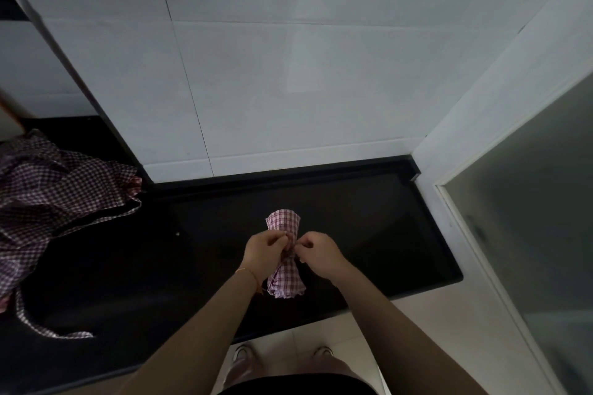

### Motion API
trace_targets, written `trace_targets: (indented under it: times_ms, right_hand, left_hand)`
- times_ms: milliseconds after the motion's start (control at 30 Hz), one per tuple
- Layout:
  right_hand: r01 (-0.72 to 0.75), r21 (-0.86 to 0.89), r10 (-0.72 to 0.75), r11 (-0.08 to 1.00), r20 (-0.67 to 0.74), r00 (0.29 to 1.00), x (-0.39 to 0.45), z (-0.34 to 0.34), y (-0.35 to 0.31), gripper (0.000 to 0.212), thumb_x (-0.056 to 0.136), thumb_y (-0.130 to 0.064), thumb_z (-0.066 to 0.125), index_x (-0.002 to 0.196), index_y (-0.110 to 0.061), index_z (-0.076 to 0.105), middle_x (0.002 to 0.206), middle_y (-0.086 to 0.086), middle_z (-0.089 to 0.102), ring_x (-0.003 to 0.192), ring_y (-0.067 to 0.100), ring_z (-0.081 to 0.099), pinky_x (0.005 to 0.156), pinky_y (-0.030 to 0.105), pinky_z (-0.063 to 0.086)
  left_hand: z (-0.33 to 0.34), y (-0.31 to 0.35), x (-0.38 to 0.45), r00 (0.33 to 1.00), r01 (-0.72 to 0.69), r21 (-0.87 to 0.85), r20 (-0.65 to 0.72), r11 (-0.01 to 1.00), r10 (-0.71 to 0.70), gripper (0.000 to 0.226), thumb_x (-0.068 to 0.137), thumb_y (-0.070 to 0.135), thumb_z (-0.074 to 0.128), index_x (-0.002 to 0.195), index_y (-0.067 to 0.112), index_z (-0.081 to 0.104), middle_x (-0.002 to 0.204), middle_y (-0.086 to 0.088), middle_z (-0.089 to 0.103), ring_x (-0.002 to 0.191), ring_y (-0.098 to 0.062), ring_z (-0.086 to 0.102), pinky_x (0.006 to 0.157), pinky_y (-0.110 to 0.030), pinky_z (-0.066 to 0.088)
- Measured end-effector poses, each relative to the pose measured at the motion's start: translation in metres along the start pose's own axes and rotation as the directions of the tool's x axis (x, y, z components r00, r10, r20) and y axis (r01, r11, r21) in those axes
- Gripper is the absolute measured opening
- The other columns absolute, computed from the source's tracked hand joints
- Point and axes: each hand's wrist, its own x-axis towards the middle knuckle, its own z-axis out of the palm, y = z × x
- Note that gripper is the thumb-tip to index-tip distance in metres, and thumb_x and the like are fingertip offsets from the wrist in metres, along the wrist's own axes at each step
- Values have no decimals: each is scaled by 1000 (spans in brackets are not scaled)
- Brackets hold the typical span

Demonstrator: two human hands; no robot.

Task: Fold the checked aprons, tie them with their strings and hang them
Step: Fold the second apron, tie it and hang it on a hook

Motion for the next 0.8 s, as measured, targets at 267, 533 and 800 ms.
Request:
trace_targets:
  times_ms: [267,533,800]
  right_hand:
    - [12,-169,18,985,174,985,-1,-14,-23,18,103,-29,47,102,-17,58,91,3,63,70,12,59,60,23,47]
    - [111,175,-102,978,-62,993,6,-8,-36,22,97,-14,53,94,-17,74,84,-8,73,81,5,66,63,13,44]
    - [353,-391,-411,850,-72,909,-1,9,-12,24,99,-10,51,116,-18,66,111,0,67,99,9,63,91,27,52]
  left_hand:
    - [-1,-11,8,998,-31,121,49,992,25,22,96,20,60,79,23,74,77,-1,71,72,-9,63,66,-19,51]
    - [-10,-8,15,981,-88,220,187,971,46,13,97,22,59,91,18,70,89,-2,70,82,-13,66,77,-29,55]
    - [-17,9,16,937,264,8,235,964,-259,29,97,28,52,76,10,62,61,-1,55,43,-8,38,44,-22,21]
